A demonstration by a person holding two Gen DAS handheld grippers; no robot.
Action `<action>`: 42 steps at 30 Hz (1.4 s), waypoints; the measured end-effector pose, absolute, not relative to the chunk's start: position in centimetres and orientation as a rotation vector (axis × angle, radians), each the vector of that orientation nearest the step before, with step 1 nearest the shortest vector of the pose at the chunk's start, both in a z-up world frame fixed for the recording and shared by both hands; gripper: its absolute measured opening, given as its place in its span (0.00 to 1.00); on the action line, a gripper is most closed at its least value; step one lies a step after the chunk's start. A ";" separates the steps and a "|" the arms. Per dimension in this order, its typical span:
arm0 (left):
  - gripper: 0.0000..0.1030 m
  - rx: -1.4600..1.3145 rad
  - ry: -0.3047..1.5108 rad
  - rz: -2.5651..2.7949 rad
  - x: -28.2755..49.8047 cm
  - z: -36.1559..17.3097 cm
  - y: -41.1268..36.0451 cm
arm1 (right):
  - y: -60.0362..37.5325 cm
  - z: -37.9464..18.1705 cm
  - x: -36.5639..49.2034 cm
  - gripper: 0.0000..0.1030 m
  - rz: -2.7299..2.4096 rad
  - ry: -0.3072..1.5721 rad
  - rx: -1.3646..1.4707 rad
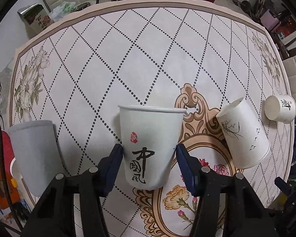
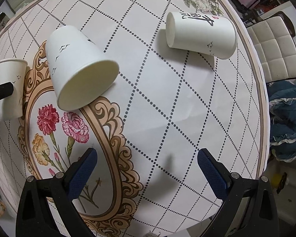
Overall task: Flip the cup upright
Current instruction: 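Reach the left tool to the inverted white calligraphy cup and close on it, then lift the calligraphy cup with the left tool and carry it toward the right tool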
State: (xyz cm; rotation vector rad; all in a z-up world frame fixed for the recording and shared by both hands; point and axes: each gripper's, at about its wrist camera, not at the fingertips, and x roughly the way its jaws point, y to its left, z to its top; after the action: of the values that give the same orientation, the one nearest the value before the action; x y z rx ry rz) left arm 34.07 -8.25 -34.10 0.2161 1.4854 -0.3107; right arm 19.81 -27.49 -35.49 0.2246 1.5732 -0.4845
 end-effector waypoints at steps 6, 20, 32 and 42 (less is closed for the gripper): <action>0.51 0.203 1.455 -0.316 33.4 -32.4 -7.2 | -27.6 -35.0 19.3 0.99 -0.503 1.567 0.230; 0.51 0.142 1.495 -0.283 25.1 -28.9 -4.1 | -24.8 -32.2 14.6 1.00 -0.495 1.546 0.276; 0.51 -0.159 1.629 -0.217 18.0 -32.1 -3.2 | -25.2 -33.4 9.5 0.99 -0.464 1.580 0.224; 0.53 -0.140 1.655 -0.201 17.8 -35.1 -6.3 | -29.2 -35.0 7.2 0.99 -0.522 1.596 0.217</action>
State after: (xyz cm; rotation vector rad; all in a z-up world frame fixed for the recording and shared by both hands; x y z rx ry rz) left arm 17.79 -6.26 -35.08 -0.1403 1.6554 -0.2012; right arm 7.22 -29.21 -34.98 0.2175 1.5961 -0.5223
